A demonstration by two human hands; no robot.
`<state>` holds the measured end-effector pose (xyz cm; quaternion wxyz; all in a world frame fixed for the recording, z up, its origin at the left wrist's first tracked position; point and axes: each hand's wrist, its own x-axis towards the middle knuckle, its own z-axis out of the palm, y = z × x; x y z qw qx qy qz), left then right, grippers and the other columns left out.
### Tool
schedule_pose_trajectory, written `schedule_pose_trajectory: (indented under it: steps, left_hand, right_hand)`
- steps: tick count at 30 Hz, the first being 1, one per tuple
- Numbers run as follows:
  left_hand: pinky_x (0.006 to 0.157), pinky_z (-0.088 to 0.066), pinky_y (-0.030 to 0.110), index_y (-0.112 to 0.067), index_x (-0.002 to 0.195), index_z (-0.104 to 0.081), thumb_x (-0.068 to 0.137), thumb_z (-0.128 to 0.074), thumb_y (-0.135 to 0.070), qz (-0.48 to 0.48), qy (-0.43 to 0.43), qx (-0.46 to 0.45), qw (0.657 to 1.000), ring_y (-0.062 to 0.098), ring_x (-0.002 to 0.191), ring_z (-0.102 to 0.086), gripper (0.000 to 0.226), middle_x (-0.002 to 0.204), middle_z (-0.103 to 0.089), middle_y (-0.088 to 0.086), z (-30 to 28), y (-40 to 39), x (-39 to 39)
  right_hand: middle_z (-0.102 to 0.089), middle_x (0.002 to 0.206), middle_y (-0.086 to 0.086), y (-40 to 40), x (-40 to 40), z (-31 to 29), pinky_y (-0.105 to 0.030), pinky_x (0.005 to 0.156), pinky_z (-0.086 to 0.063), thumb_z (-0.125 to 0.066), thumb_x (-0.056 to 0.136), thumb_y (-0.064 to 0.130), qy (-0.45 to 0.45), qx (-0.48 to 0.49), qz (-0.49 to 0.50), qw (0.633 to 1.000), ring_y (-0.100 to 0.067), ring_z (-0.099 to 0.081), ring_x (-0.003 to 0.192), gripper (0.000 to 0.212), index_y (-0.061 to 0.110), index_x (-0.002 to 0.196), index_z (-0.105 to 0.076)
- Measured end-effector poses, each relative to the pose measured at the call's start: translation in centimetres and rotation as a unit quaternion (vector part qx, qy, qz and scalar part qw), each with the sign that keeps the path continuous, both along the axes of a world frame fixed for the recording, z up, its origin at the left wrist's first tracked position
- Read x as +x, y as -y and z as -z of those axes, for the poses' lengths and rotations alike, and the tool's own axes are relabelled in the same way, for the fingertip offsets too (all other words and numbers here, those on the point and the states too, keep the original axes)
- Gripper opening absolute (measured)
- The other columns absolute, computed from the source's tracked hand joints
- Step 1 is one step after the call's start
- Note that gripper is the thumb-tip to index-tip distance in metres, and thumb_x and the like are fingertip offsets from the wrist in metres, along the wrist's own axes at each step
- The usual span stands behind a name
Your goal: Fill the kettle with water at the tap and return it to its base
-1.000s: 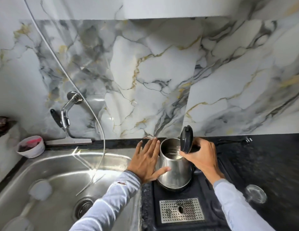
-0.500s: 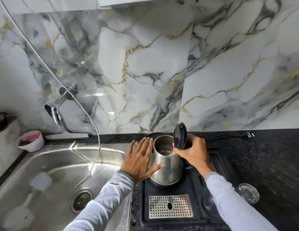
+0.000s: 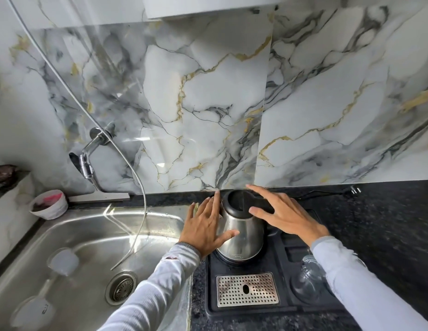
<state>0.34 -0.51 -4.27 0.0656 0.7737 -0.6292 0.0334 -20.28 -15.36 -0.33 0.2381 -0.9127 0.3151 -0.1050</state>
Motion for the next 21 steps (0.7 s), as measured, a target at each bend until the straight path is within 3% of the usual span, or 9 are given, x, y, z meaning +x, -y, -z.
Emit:
schedule_pose_trajectory:
  steps: [2, 5, 10, 15, 21]
  left_hand:
    - [0.122, -0.025, 0.059, -0.02, 0.155, 0.022, 0.078, -0.02, -0.089, 0.018, -0.023, -0.009, 1.0, 0.024, 0.151, -0.025, 0.112, 0.164, -0.031, 0.009, -0.5, 0.0, 0.1]
    - [0.123, -0.021, 0.06, -0.032, 0.154, 0.02, 0.083, -0.009, -0.083, 0.03, -0.019, -0.03, 0.999, 0.025, 0.154, -0.017, 0.093, 0.168, -0.016, 0.01, -1.5, -0.1, -0.1]
    - [0.124, -0.018, 0.055, -0.027, 0.159, -0.001, 0.095, -0.003, -0.062, 0.035, 0.024, -0.045, 0.998, 0.025, 0.155, -0.006, 0.074, 0.17, -0.003, 0.009, -2.5, 0.7, -0.1]
    - [0.123, -0.016, 0.057, -0.024, 0.159, -0.013, 0.106, -0.024, -0.051, 0.019, 0.017, -0.05, 0.998, 0.026, 0.155, -0.005, 0.06, 0.169, -0.01, 0.007, -0.9, 0.8, 0.1]
    - [0.123, -0.01, 0.063, -0.026, 0.159, -0.008, 0.104, -0.015, -0.055, 0.002, 0.031, -0.018, 0.999, 0.025, 0.155, -0.003, 0.062, 0.17, -0.009, 0.005, -1.2, 0.8, -0.1]
  right_hand:
    - [-0.056, 0.168, 0.007, -0.4, -0.1, -0.2, -0.049, 0.125, -0.046, -0.045, 0.106, 0.067, -0.003, 0.002, 0.011, 1.0, -0.022, -0.054, 0.154, 0.064, 0.052, 0.167, -0.034]
    - [-0.054, 0.154, 0.005, -1.2, 0.0, -0.4, -0.045, 0.126, -0.041, -0.039, 0.111, 0.06, -0.035, -0.008, 0.036, 0.999, -0.021, -0.049, 0.151, 0.059, 0.051, 0.169, -0.031]
    - [-0.033, 0.177, -0.005, -1.9, 2.0, -0.4, -0.05, 0.136, -0.027, -0.031, 0.115, 0.054, -0.107, -0.077, 0.037, 0.991, -0.027, -0.029, 0.165, 0.059, 0.042, 0.173, -0.026]
    - [-0.017, 0.185, -0.014, -2.7, 2.2, 0.0, -0.05, 0.14, -0.015, -0.024, 0.116, 0.055, -0.148, -0.077, 0.056, 0.984, -0.03, -0.015, 0.172, 0.061, 0.043, 0.175, -0.015]
    - [0.001, 0.187, -0.017, -3.6, 2.5, -0.9, -0.053, 0.141, -0.002, -0.02, 0.116, 0.056, -0.177, -0.108, 0.074, 0.975, -0.03, 0.001, 0.175, 0.063, 0.041, 0.176, -0.005]
